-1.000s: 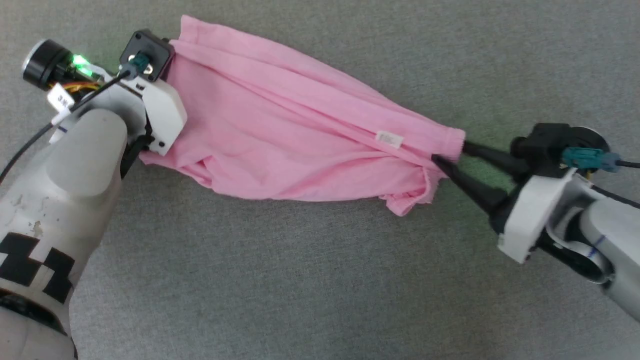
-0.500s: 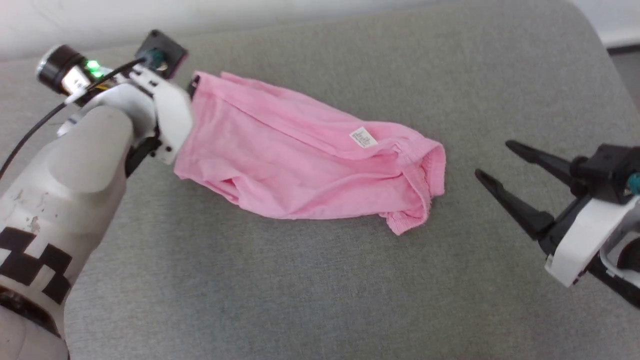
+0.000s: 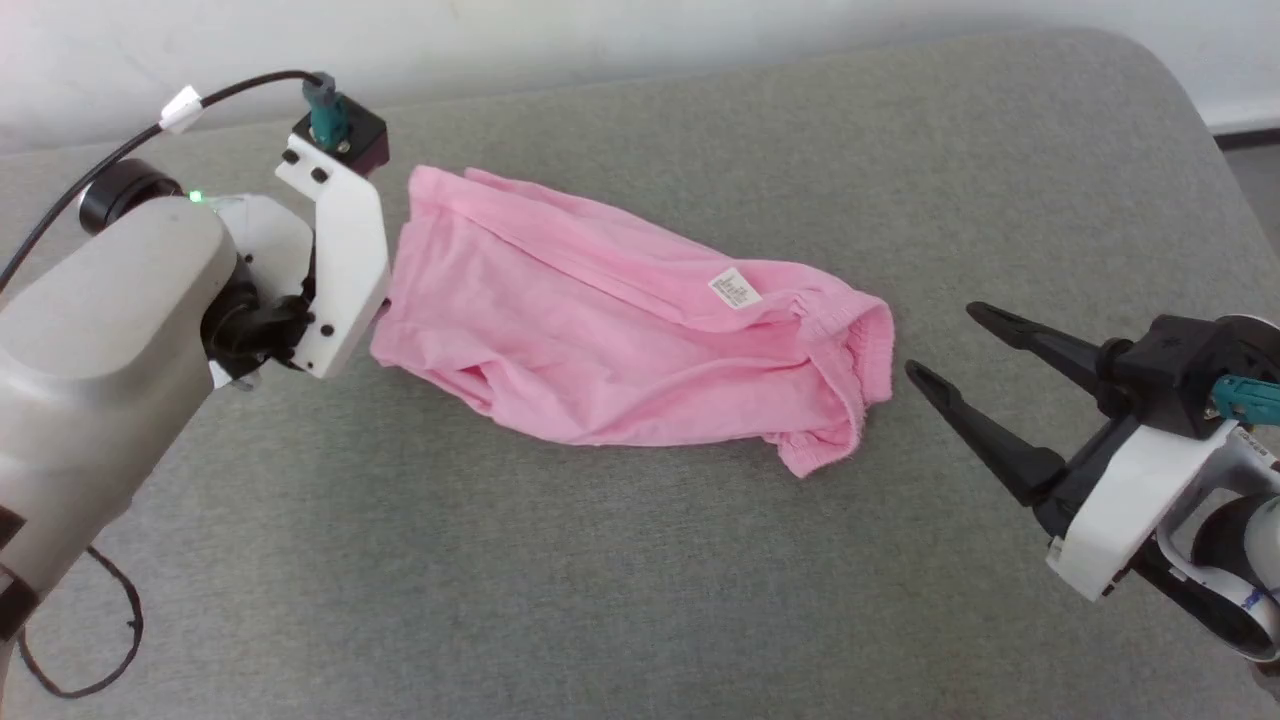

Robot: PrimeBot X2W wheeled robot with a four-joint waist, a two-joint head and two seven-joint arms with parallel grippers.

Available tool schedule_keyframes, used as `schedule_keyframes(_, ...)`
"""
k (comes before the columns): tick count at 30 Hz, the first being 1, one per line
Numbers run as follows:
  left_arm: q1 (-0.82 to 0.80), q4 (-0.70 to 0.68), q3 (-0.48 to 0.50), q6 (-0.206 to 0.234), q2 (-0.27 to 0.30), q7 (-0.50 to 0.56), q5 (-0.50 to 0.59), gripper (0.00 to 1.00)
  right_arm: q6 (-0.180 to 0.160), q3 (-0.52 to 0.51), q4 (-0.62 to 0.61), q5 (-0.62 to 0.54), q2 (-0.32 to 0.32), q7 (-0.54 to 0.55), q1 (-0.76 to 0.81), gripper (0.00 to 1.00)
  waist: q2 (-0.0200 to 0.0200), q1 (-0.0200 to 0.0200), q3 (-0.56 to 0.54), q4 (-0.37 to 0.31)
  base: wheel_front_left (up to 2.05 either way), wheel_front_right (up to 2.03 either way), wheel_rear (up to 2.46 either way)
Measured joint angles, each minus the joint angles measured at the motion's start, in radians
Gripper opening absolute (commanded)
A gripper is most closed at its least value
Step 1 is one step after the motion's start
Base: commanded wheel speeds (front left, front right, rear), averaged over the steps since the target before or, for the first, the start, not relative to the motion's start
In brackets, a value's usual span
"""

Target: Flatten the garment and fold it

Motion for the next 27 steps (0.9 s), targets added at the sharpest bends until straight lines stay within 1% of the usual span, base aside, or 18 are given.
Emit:
schedule_keyframes(5,0.002,0.008,-0.014,0.000,0.003,0.049,-0.033,1.00,0.000,0.006,0.004,-0.001,0.022,0.001,-0.004,1.00,0.0000,0.0001,0.029,-0.028,0.00,0.00,0.00)
schedule_keyframes(14,0.057,0.063,-0.031,-0.002,-0.006,0.049,-0.030,1.00,0.000,0.051,0.059,0.003,0.051,-0.006,-0.054,1.00,0.0000,0.0000,0.081,-0.072,0.00,0.00,0.00)
schedule_keyframes(15,0.057,0.064,-0.032,-0.002,-0.006,0.048,-0.030,0.62,0.000,0.058,0.065,0.004,0.051,-0.008,-0.067,1.00,0.0000,-0.0001,0.085,-0.076,0.00,0.00,0.00)
schedule_keyframes(16,0.057,0.064,-0.032,-0.002,-0.006,0.047,-0.029,0.00,0.000,0.066,0.069,0.004,0.051,-0.008,-0.080,1.00,0.0000,-0.0001,0.088,-0.079,0.00,0.00,0.00)
schedule_keyframes(19,0.058,0.059,-0.034,-0.004,-0.007,0.034,-0.028,0.00,0.000,0.092,0.076,0.004,0.041,0.010,-0.135,1.00,0.0000,0.0000,0.087,-0.083,0.00,0.00,0.00)
schedule_keyframes(21,0.063,0.056,-0.041,-0.004,-0.013,0.015,-0.028,0.00,0.000,0.112,0.087,0.011,0.026,0.047,-0.177,1.00,0.0000,0.0001,0.078,-0.082,0.00,0.00,0.00)
schedule_keyframes(24,0.069,0.053,-0.051,-0.004,-0.011,-0.007,-0.029,0.00,0.000,0.166,0.112,0.052,0.008,0.154,-0.245,1.00,0.0000,0.0002,0.058,-0.079,0.00,0.00,0.00)
schedule_keyframes(27,0.087,0.042,-0.058,-0.004,-0.002,-0.025,-0.031,0.00,0.000,0.232,0.154,0.102,-0.003,0.295,-0.303,1.00,0.0000,0.0002,0.038,-0.075,0.00,0.00,0.00)
